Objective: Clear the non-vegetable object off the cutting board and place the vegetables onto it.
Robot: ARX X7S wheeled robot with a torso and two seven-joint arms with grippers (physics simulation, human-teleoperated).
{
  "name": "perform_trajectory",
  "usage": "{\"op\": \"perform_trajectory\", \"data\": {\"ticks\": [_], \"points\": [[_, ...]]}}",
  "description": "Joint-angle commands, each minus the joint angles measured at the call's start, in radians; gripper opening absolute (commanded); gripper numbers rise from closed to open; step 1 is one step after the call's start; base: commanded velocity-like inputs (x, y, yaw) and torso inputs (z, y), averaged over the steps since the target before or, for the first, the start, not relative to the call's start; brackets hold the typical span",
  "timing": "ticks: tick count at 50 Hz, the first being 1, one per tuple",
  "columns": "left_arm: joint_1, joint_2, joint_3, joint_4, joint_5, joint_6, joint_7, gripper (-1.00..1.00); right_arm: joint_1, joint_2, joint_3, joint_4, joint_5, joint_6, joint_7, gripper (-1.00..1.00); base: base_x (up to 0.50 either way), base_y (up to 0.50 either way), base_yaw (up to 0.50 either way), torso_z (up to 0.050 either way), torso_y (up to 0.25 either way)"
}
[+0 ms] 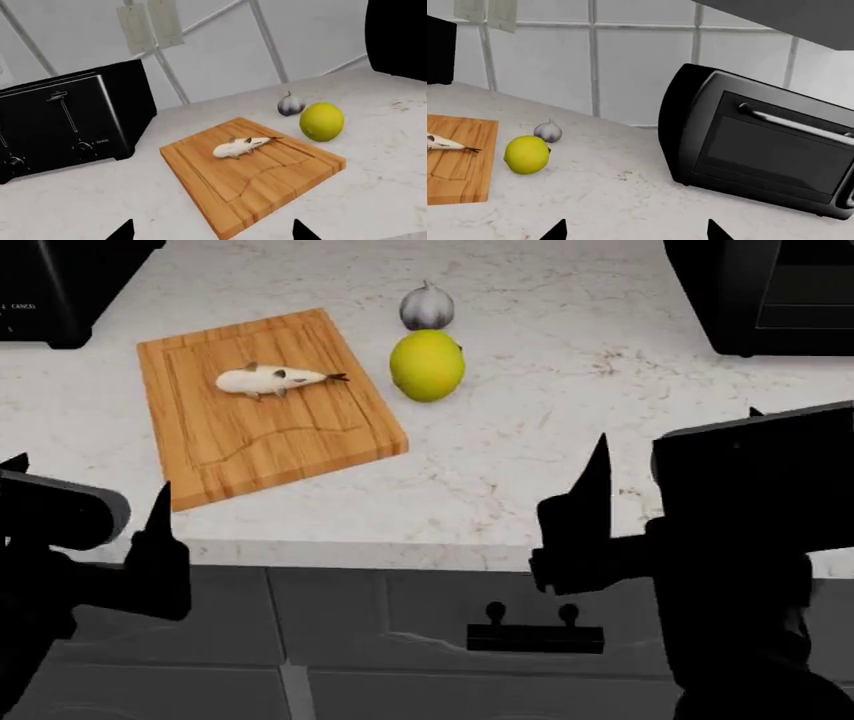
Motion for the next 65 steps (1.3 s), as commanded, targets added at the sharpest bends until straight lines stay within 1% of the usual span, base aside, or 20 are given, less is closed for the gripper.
{"op": "perform_trajectory", "data": {"ticks": [1,3,7,11,13,17,22,25,34,50,57,60,65], "points": [[-0.224,0.029,-0.069,-0.05,-0.05,-0.214,0.091,1.0,0.241,0.009,0.023,0.068,0.037,0.206,-0.109,1.0,0.0,0.0,0.0,0.0,0.0],[-0.263,0.029,-0.07,-0.069,-0.056,-0.233,0.097,1.0,0.279,0.029,-0.01,0.086,0.037,0.219,-0.112,1.0,0.0,0.0,0.0,0.0,0.0],[-0.358,0.038,-0.091,-0.123,-0.077,-0.274,0.121,1.0,0.39,0.024,-0.025,0.121,0.054,0.278,-0.129,1.0,0.0,0.0,0.0,0.0,0.0],[-0.397,0.04,-0.082,-0.162,-0.083,-0.284,0.126,1.0,0.445,0.015,-0.031,0.185,0.072,0.301,-0.144,1.0,0.0,0.0,0.0,0.0,0.0],[-0.412,0.035,-0.073,-0.167,-0.087,-0.292,0.129,1.0,0.466,0.023,-0.053,0.211,0.072,0.295,-0.138,1.0,0.0,0.0,0.0,0.0,0.0],[-0.5,0.031,-0.069,-0.209,-0.1,-0.329,0.141,1.0,0.541,0.028,-0.098,0.285,0.079,0.288,-0.145,1.0,0.0,0.0,0.0,0.0,0.0],[-0.585,0.033,-0.045,-0.281,-0.104,-0.319,0.146,1.0,0.606,0.032,-0.131,0.334,0.097,0.277,-0.164,1.0,0.0,0.0,0.0,0.0,0.0],[-0.619,0.036,-0.034,-0.308,-0.107,-0.312,0.149,1.0,0.626,0.035,-0.141,0.353,0.101,0.271,-0.168,1.0,0.46,0.0,0.0,0.0,0.0],[-0.624,0.038,-0.021,-0.343,-0.114,-0.285,0.151,1.0,0.622,0.047,-0.157,0.37,0.109,0.259,-0.172,1.0,0.5,0.0,0.0,0.0,0.0],[-0.656,0.043,-0.006,-0.368,-0.126,-0.279,0.146,1.0,0.632,0.057,-0.187,0.379,0.113,0.26,-0.164,1.0,0.5,0.0,0.0,0.0,0.0],[-0.659,0.042,-0.004,-0.36,-0.134,-0.286,0.144,1.0,0.637,0.065,-0.195,0.373,0.119,0.268,-0.163,1.0,0.5,0.0,0.0,0.0,0.002],[-0.65,0.042,-0.006,-0.311,-0.143,-0.312,0.139,1.0,0.603,0.069,-0.188,0.352,0.12,0.273,-0.155,1.0,0.5,0.0,0.0,0.0,0.0],[-0.651,0.04,-0.004,-0.303,-0.152,-0.314,0.139,1.0,0.602,0.073,-0.183,0.343,0.128,0.288,-0.153,1.0,0.5,0.0,0.0,0.0,0.002]]}}
